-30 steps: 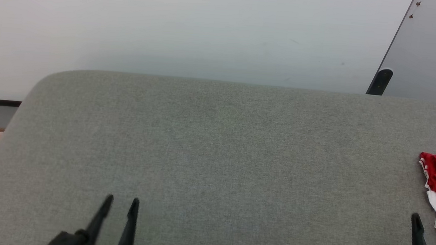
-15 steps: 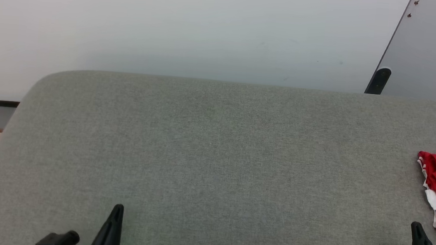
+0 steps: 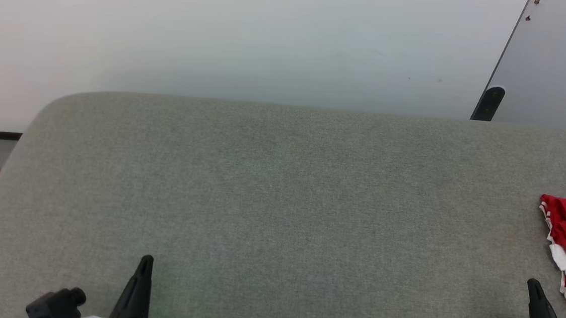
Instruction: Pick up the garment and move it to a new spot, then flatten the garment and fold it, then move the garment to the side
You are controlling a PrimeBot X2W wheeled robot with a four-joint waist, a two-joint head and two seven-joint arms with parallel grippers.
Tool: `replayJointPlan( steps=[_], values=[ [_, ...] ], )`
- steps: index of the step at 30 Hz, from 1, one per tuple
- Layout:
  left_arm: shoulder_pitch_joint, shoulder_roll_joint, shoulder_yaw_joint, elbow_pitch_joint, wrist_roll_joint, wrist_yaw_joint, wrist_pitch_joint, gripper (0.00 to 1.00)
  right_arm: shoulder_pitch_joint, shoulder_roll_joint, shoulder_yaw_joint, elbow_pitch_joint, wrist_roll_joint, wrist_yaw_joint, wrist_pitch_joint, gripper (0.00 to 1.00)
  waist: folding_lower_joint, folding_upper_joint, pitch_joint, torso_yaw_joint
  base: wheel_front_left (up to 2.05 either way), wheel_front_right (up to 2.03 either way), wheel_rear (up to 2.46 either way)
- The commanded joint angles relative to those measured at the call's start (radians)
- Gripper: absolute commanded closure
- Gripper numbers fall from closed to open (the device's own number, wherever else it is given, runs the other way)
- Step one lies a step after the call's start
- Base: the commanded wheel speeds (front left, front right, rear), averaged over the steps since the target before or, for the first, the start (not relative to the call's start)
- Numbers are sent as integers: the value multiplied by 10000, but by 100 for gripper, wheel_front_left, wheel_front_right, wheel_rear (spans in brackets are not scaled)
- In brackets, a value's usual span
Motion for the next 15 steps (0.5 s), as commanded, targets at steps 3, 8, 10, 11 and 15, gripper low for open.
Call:
replayJointPlan(
  steps=[3,8,10,11,15],
  values=[
    [-297,-16,133,-52,-628,-55,152,100,-334,0,-22,-4,598,-3,88,100,0,0,3,-16,0,0,0],
    [-413,-56,227,23,-1305,-69,327,100,-470,64,-11,129,1214,-4,175,100,0,0,8,-41,0,0,0],
    [-454,-71,264,56,-1569,-71,396,100,-526,89,-7,182,1456,-4,213,100,0,0,10,-51,0,0,0],
    [-480,-80,283,72,-1698,-71,429,100,-552,101,-5,208,1570,-4,228,100,0,0,11,-56,0,0,0],
    [-576,-111,354,126,-2194,-84,568,100,-649,148,2,306,2024,-4,292,100,0,0,14,-76,0,0,0]
  ],
)
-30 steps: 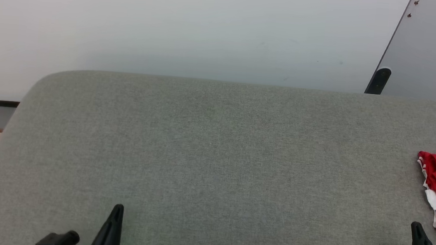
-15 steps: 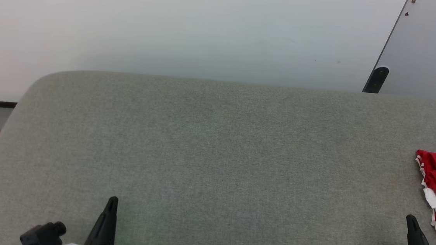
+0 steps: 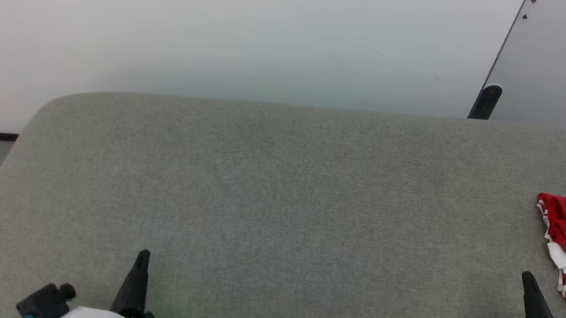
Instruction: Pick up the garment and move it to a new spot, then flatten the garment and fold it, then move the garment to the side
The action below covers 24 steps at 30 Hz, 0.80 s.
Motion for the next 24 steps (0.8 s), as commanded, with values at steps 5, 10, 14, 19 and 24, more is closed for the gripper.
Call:
replayJointPlan(
  steps=[5,10,14,19,24],
  values=[
    [-351,-9,155,-21,-806,-54,210,100,-357,35,-7,45,744,-5,114,100,0,0,5,-27,0,0,0],
    [-457,-49,239,49,-1371,-66,358,100,-460,91,3,165,1260,-6,186,100,0,0,10,-52,0,0,0],
    [-523,-81,305,108,-1798,-77,475,100,-561,131,11,251,1654,-6,245,100,0,0,14,-72,0,0,0],
    [-628,-121,386,170,-2313,-86,627,100,-658,175,18,357,2137,-7,311,100,-1,0,18,-97,0,0,0],
    [-701,-158,460,230,-2814,-96,765,100,-759,225,26,458,2581,-7,379,100,-1,0,23,-121,0,0,0]
  ],
)
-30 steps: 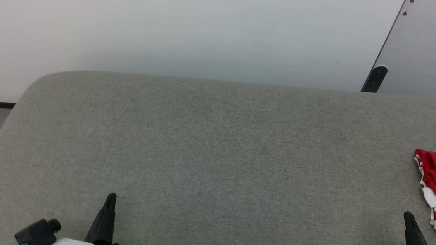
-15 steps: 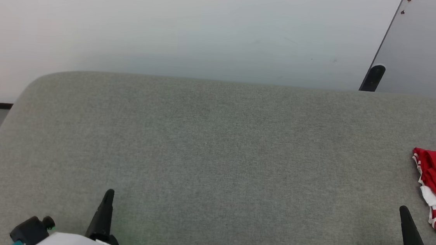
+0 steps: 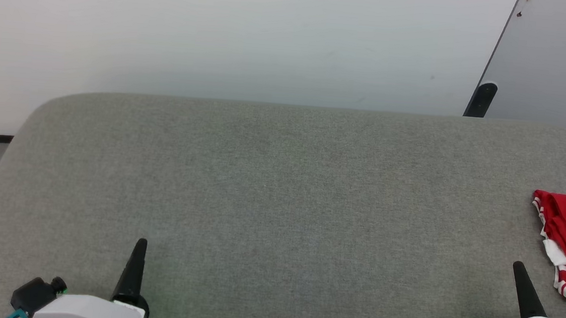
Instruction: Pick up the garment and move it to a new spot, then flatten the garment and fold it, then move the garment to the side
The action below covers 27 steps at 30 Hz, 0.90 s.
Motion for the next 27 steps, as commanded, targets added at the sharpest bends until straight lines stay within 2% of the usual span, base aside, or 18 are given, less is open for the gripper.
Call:
replayJointPlan(
  steps=[1,27],
  values=[
    [-196,-3,75,-45,-300,-58,76,100,-245,-1,6,-19,274,-7,51,100,-1,0,2,-8,0,0,0],
    [-578,-171,420,239,-2436,-102,686,100,-688,213,45,424,2249,-10,333,100,-1,0,25,-132,0,0,0]
  ],
)
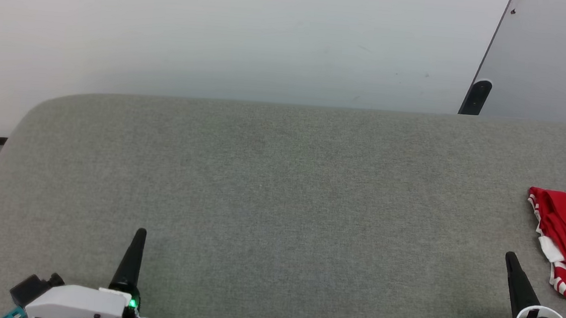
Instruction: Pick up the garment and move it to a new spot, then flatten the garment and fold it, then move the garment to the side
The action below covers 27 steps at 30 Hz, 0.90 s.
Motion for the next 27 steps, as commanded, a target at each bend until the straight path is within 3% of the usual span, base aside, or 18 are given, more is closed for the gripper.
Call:
replayJointPlan(
  steps=[1,27],
  values=[
    [-176,5,52,-12,-187,-56,28,100,-226,25,18,-13,178,-10,32,100,-1,0,1,-5,0,0,0],
    [-466,-157,353,227,-1963,-90,545,100,-562,202,56,371,1840,-11,271,100,-1,0,25,-134,0,0,0]
  ],
)
